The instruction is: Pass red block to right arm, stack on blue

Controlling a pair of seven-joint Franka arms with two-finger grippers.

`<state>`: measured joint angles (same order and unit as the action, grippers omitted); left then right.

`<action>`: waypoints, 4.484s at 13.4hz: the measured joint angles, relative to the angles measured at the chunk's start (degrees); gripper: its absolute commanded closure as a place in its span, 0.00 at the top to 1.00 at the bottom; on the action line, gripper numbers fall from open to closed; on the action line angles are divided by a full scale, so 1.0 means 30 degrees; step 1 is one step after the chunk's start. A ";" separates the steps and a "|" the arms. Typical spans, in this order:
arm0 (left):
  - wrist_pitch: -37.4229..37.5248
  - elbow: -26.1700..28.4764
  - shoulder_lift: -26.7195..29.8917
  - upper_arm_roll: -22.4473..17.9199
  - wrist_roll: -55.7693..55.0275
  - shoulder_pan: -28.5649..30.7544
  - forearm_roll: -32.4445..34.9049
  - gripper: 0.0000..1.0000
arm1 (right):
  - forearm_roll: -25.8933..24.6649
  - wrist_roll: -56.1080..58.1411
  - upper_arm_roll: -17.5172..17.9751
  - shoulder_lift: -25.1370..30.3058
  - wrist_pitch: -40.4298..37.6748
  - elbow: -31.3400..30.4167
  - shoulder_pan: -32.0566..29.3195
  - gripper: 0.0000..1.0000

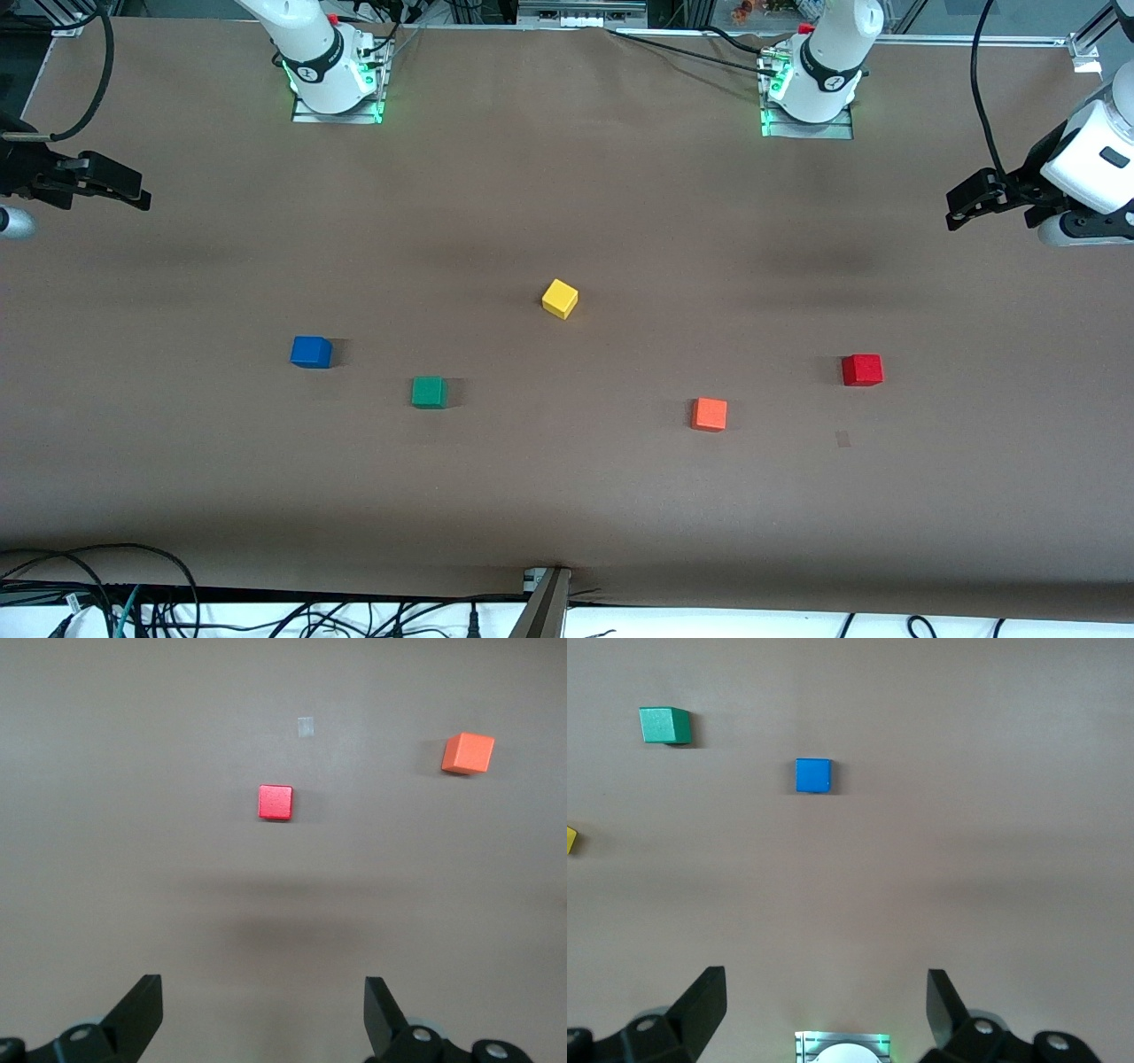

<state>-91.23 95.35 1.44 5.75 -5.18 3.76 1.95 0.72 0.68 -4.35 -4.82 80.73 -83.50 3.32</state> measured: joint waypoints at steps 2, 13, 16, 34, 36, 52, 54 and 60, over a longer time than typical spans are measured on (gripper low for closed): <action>-0.0003 0.0000 -0.0010 0.0000 0.0000 0.0000 0.0001 1.00 | 0.0000 0.0000 0.0000 0.0000 0.0006 0.0000 0.0000 1.00; -0.0006 -0.0001 -0.0048 0.0068 0.0000 -0.0001 0.0001 1.00 | 0.0000 0.0000 0.0000 -0.0050 0.0046 0.0052 0.0000 1.00; 0.0099 0.0000 -0.0051 0.0160 0.0000 -0.0014 0.0001 1.00 | 0.0000 0.0000 0.0000 -0.0063 0.0064 0.0129 0.0000 1.00; 0.0365 -0.0209 -0.0380 0.0090 -0.0007 0.0048 0.0006 1.00 | 0.0000 0.0000 -0.0035 -0.0551 0.0065 0.0737 0.0004 1.00; 0.0365 -0.0281 -0.0401 0.0092 -0.0007 0.0048 0.0006 1.00 | 0.0000 0.0000 -0.0034 -0.0551 0.0072 0.0739 0.0004 1.00; -0.0026 -0.1462 -0.1708 0.0877 0.0313 -0.0125 0.0006 1.00 | -0.0001 0.0000 -0.0040 -0.0794 0.0094 0.1039 0.0003 1.00; -0.0023 -0.1776 -0.2222 0.0911 0.0373 -0.0139 0.0011 1.00 | -0.0001 0.0000 -0.0041 -0.0822 0.0094 0.1080 0.0003 1.00; 0.2276 -0.3633 -0.2734 0.0373 0.2946 0.0875 0.0194 1.00 | -0.0001 0.0000 -0.0043 -0.0841 0.0093 0.1116 0.0004 1.00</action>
<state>-84.41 84.46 -6.77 6.87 3.65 6.39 2.53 0.71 0.68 -4.48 -7.35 81.01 -80.15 3.33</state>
